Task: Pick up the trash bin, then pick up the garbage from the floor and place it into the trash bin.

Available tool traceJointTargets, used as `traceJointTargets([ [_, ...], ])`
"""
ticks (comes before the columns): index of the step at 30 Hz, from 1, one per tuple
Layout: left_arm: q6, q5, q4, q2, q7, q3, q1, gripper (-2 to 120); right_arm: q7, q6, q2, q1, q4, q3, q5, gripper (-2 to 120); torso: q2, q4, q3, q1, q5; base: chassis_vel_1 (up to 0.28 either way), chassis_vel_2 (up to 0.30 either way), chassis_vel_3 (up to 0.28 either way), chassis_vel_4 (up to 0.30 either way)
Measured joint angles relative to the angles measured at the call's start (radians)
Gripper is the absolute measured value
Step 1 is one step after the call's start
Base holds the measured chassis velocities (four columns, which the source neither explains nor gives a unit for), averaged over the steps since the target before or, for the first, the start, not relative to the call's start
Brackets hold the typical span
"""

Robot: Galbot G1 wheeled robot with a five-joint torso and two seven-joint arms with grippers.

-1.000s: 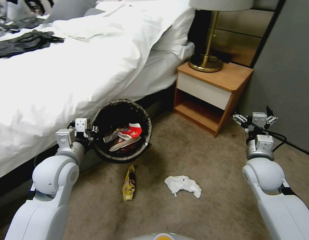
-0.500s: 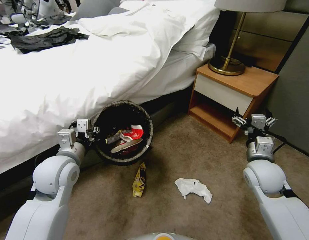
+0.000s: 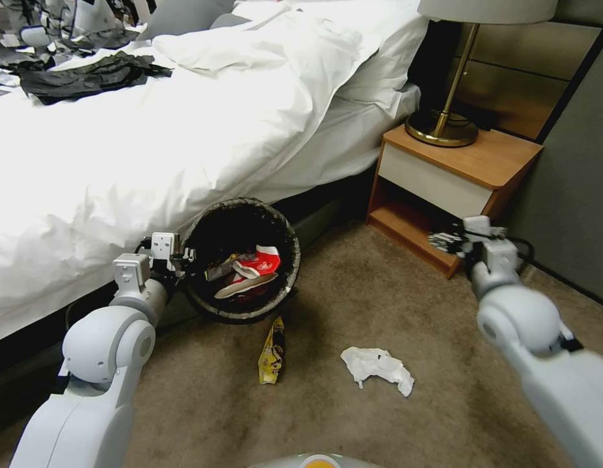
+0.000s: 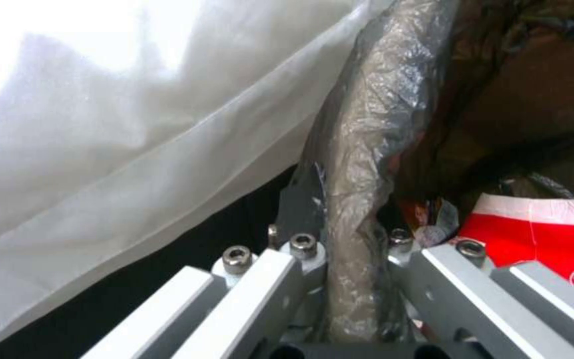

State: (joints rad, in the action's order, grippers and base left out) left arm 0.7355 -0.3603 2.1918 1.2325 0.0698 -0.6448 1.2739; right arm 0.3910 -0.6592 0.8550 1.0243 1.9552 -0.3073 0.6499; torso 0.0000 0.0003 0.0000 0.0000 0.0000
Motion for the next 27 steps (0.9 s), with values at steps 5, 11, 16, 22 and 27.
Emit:
traceJointTargets([
  [5, 0.000, 0.006, 0.000, 0.002, 0.000, 0.000, 0.003, 0, -0.120, -0.088, -0.047, -0.171, -0.119, 0.165, 0.119, 100, 0.000, -0.0006, 0.000, 0.000, 0.0000, 0.000, 0.000, 0.000, 0.000],
  [11, 0.000, 0.014, -0.001, 0.010, 0.000, -0.001, 0.010, 0, -0.156, -0.091, -0.004, -0.377, -0.332, 0.408, 0.188, 100, 0.000, 0.0004, 0.000, 0.000, 0.0000, 0.000, 0.000, 0.000, 0.000],
  [16, 0.000, 0.017, -0.009, 0.010, 0.000, -0.001, 0.012, 0, -0.167, -0.087, 0.089, -0.426, -0.495, 0.548, 0.169, 100, 0.000, -0.0003, 0.000, 0.000, 0.0000, 0.000, 0.000, 0.000, 0.000],
  [22, 0.000, 0.022, -0.027, 0.015, 0.000, 0.007, 0.005, 0, -0.184, -0.081, 0.143, -0.397, -0.557, 0.600, 0.095, 100, 0.000, -0.0002, 0.000, 0.000, 0.0000, 0.000, 0.000, 0.000, 0.000],
  [27, 0.000, 0.023, -0.038, 0.014, -0.002, 0.011, 0.001, 0, -0.186, -0.079, 0.149, -0.380, -0.568, 0.649, 0.075, 100, 0.000, -0.0004, 0.000, 0.000, -0.0001, 0.000, 0.000, 0.000, 0.000],
])
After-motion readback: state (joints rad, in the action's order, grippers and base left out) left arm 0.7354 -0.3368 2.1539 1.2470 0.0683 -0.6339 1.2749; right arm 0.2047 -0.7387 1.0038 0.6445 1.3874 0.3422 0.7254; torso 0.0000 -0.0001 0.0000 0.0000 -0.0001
